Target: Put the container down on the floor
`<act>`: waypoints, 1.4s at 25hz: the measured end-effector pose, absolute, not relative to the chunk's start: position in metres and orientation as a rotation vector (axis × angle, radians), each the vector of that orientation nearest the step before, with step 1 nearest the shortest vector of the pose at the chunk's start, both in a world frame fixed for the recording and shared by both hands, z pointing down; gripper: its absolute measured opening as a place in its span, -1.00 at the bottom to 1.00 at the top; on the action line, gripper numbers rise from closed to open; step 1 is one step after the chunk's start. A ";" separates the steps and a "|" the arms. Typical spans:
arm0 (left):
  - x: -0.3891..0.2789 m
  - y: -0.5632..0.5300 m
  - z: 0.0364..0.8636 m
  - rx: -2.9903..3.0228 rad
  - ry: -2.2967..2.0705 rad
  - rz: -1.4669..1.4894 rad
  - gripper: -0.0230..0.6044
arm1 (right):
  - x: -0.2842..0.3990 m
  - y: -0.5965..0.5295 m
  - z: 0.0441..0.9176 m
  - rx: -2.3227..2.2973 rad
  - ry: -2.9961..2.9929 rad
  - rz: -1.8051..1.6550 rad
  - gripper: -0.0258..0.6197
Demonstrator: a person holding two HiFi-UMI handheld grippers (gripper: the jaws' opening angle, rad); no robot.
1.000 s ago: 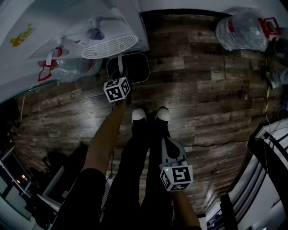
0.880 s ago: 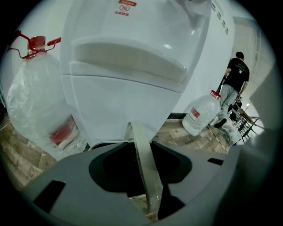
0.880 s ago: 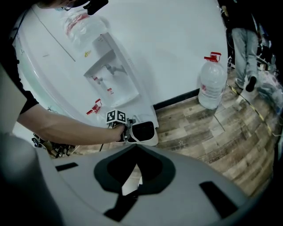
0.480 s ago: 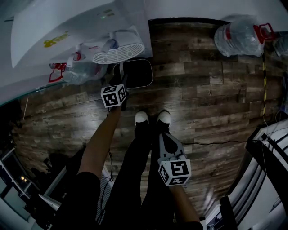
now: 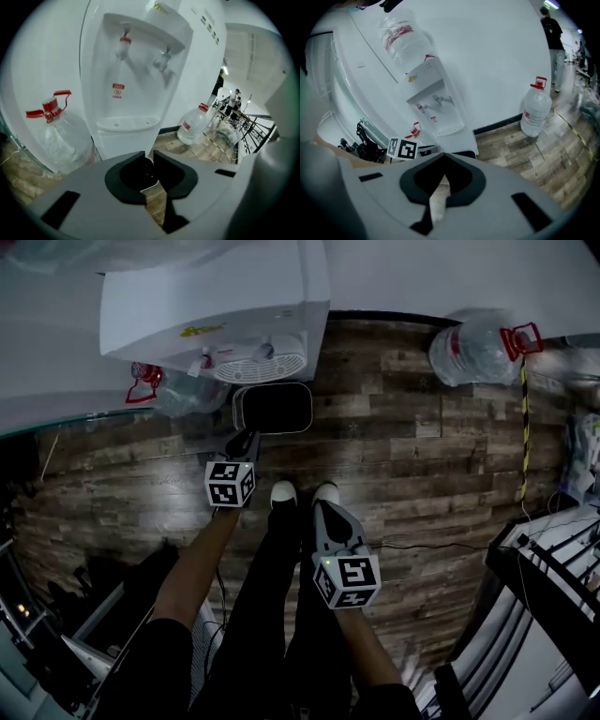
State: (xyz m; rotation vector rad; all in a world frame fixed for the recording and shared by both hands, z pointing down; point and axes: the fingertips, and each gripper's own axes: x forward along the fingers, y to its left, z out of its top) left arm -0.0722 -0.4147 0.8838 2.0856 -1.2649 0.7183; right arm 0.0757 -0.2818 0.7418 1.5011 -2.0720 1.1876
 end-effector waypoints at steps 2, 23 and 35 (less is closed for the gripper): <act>-0.067 -0.407 0.857 2.108 -1.275 0.744 -0.83 | 0.072 -0.288 0.724 1.500 -2.108 1.158 -0.89; -0.016 -0.349 0.518 2.264 -1.386 0.614 -0.88 | 0.071 -0.313 0.455 1.419 -2.375 0.725 -0.90; -0.020 -0.314 0.466 2.267 -1.408 0.554 -0.88 | 0.076 -0.302 0.406 1.416 -2.481 0.612 -0.90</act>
